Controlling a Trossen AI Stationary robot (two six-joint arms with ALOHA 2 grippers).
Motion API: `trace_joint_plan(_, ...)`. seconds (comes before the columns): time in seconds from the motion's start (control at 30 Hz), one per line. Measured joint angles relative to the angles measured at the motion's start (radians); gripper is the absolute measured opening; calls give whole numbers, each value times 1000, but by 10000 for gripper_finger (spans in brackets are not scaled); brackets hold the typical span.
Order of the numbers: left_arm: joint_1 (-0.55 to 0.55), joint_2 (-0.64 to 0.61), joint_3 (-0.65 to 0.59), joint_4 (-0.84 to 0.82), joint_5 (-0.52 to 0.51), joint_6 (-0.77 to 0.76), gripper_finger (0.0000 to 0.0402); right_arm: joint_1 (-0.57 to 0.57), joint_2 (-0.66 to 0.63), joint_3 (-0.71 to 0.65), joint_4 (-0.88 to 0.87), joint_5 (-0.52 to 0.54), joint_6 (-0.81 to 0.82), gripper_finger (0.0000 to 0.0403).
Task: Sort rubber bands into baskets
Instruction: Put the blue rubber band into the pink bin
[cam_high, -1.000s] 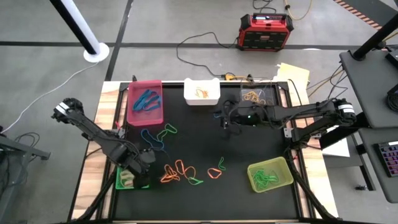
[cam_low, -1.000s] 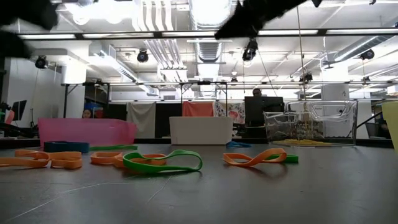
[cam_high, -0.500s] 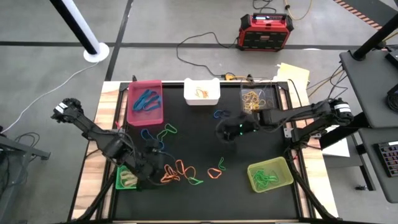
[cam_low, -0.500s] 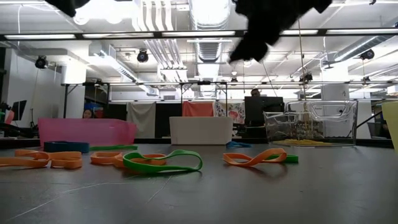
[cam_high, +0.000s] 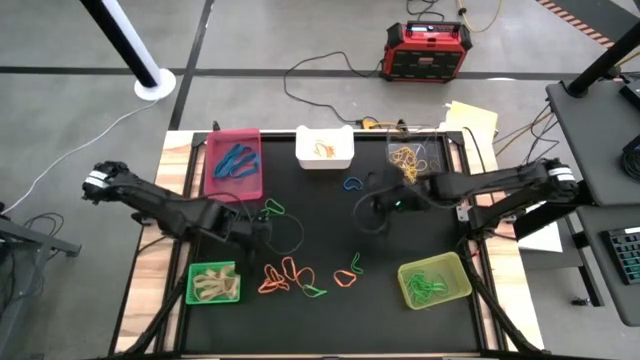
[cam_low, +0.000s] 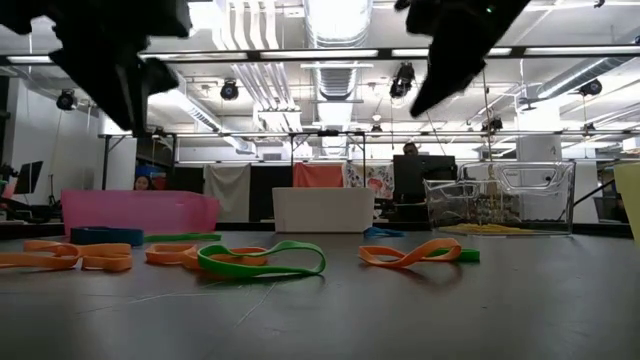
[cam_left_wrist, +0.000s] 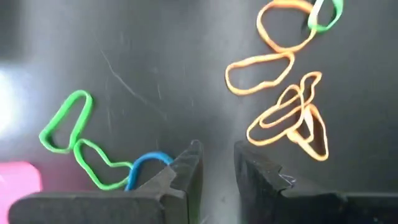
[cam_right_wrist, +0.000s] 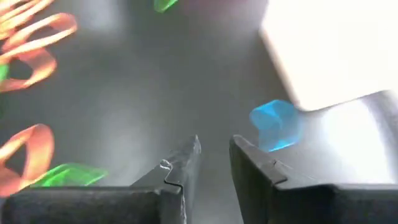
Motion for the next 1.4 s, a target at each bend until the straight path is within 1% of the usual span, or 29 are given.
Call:
trace_joint_plan(0.07,33,0,-14,-11,14,1,74,-11,-43,4,24,113,-41,77)
trace_joint_plan(0.1,48,0,-17,-25,14,-2,74,-19,-65,4,38,137,-54,74)
trace_joint_plan(0.17,69,0,-19,-45,14,-13,74,-28,-100,2,62,131,-67,68)
trace_joint_plan(0.27,91,0,-19,-63,13,-31,74,-29,-126,-10,66,123,-35,63)
trace_joint_plan(0.37,100,0,-13,-51,-7,-28,74,-25,-124,-45,95,70,-9,61)
trace_joint_plan(0.5,101,0,-11,-30,-136,-6,74,-24,-87,-109,189,-48,6,61)
trace_joint_plan(0.57,101,0,-11,-23,-183,2,74,-24,-58,-125,211,-95,19,61)
trace_joint_plan(0.63,102,0,-11,-14,-208,33,74,-24,-28,-132,223,-113,41,61)
trace_joint_plan(0.77,102,0,-11,20,-244,91,74,-28,45,-134,225,-106,115,61)
trace_joint_plan(0.83,102,0,-13,41,-232,130,74,-44,84,-130,239,-101,166,61)
trace_joint_plan(0.93,101,0,-21,105,-144,238,74,-79,143,-95,247,-97,216,61)
trace_joint_plan(1.03,101,0,-25,176,-114,311,74,-115,196,-55,247,-97,193,61)
trace_joint_plan(1.17,102,-5,-26,238,-26,381,74,-177,268,9,233,-102,171,61)
trace_joint_plan(1.27,100,-21,-26,266,-9,391,74,-223,314,66,170,-101,185,66)
trace_joint_plan(1.4,102,-53,-28,263,-11,391,74,-272,375,131,63,-101,202,94)
